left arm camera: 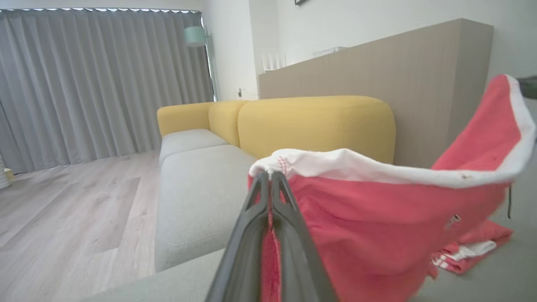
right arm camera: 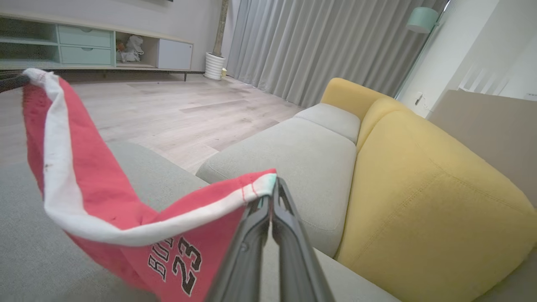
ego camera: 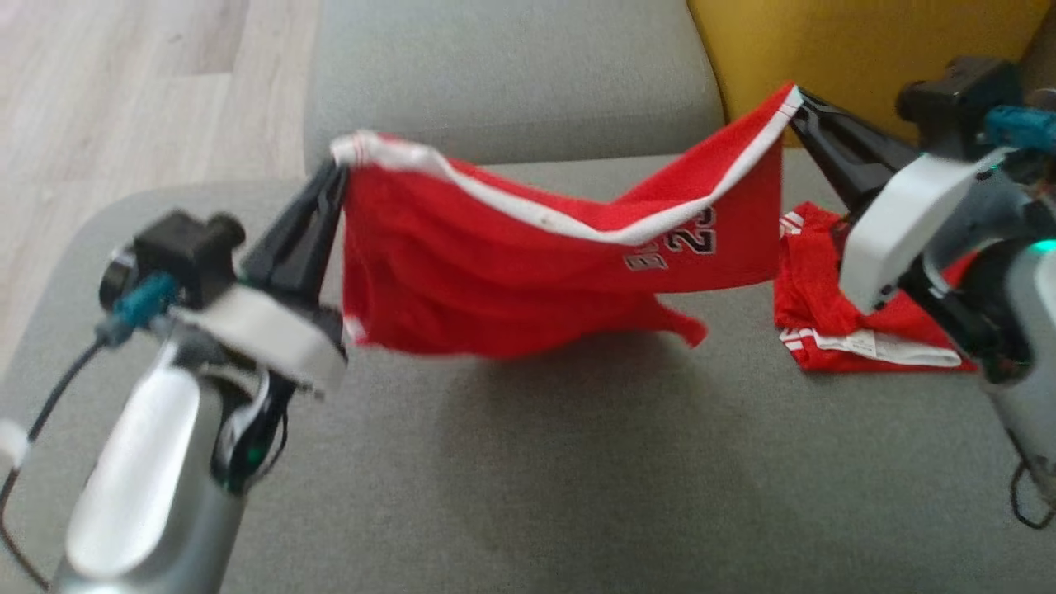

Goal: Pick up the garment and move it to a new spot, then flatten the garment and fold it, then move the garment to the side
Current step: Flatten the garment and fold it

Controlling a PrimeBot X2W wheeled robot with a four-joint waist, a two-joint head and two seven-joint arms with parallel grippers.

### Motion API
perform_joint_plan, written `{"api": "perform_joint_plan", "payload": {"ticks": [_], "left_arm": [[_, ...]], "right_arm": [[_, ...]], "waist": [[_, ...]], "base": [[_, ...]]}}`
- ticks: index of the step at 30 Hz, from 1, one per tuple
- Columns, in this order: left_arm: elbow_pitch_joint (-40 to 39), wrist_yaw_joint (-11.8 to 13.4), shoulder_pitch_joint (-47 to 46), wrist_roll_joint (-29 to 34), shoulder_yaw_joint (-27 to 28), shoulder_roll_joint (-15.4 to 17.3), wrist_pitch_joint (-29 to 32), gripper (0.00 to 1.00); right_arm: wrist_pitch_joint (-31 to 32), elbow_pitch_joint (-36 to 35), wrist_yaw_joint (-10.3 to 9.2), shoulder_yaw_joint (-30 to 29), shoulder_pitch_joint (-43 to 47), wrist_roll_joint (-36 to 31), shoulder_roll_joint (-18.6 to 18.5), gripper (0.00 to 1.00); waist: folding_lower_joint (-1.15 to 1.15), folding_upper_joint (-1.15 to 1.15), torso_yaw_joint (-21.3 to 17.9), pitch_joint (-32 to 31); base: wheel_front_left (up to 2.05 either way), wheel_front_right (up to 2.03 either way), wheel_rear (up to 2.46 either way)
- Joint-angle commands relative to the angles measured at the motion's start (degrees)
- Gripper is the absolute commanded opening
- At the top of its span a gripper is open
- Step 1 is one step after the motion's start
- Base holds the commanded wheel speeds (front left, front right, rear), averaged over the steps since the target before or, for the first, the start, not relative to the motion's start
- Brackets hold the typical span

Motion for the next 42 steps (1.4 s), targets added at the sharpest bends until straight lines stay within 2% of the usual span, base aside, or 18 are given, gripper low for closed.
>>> {"api": "perform_joint_plan", "payload": {"ticks": [1, 6, 9, 13, 17, 21, 24, 29, 32, 36, 42], "left_arm": [[-3.5, 0.1, -1.7, -0.6, 2.4, 2.2, 1.0, 0.0], [-12.5, 0.8, 2.2, -1.9, 2.7, 4.8, 7.1, 0.0], [-15.1, 1.3, 1.6, -1.8, 3.5, 6.1, 9.2, 0.0], [-13.3, 0.9, -3.1, -2.0, 3.1, 6.9, 10.7, 0.0], [-7.0, 0.2, -12.2, -1.5, 1.9, 8.0, 10.2, 0.0], [1.4, -0.2, -25.9, -0.6, 1.2, 9.1, 7.3, 0.0], [9.1, -0.3, -36.0, 0.8, 1.2, 9.4, 2.8, 0.0], [20.9, -0.3, -47.2, 3.4, 0.8, 9.1, -6.8, 0.0], [26.2, -0.3, -50.0, 4.4, -0.1, 8.0, -11.5, 0.0], [31.1, -0.4, -48.7, 4.1, -1.1, 6.0, -13.2, 0.0], [29.7, -0.4, -40.0, 3.1, -5.2, 4.0, -13.3, 0.0]], "right_arm": [[1.1, -2.6, 0.11, -0.7, -0.6, 0.7, -1.0, 0.0], [6.1, -7.5, 0.11, -3.2, 1.8, 2.6, -2.2, 0.0], [7.6, -8.8, 0.11, -4.7, 1.5, 2.2, -2.2, 0.0], [8.3, -6.4, 0.11, -5.0, -2.3, 2.4, -0.4, 0.0], [6.6, 0.4, 0.11, -2.5, -12.1, 1.0, 0.7, 0.0], [1.0, 9.2, 0.11, -1.8, -27.2, -2.3, 3.4, 0.0], [-6.5, 17.4, 0.11, -2.4, -37.5, -6.5, 6.4, 0.0], [-19.5, 30.0, 0.11, -5.0, -47.2, -11.6, 12.6, 0.0], [-25.5, 36.1, 0.11, -5.3, -48.3, -13.1, 15.4, 0.0], [-30.8, 43.0, 0.11, -4.6, -46.3, -14.1, 18.0, 0.0], [-34.3, 51.5, 0.11, 0.8, -39.3, -14.0, 18.8, 0.0]], "waist": [[0.0, 0.0, 0.4, -0.6], [0.0, 0.0, 1.0, -1.4], [0.0, 0.0, 1.4, -0.9], [0.0, 0.0, 1.6, 1.4], [0.0, 0.0, 1.5, 6.3], [0.0, 0.0, 1.8, 14.3], [0.0, 0.0, 2.0, 18.7], [0.0, 0.0, 2.4, 23.4], [0.0, 0.0, 2.8, 25.2], [0.0, 0.0, 3.5, 26.5], [0.0, 0.0, 4.7, 26.3]], "base": [[0.0, 0.0, 0.0], [0.0, 0.0, 0.0], [0.0, 0.0, 0.0], [0.0, 0.0, 0.0], [0.0, 0.0, 0.0], [0.0, 0.0, 0.0], [0.0, 0.0, 0.0], [0.0, 0.0, 0.0], [0.0, 0.0, 0.0], [0.0, 0.0, 0.0], [0.0, 0.0, 0.0]]}}
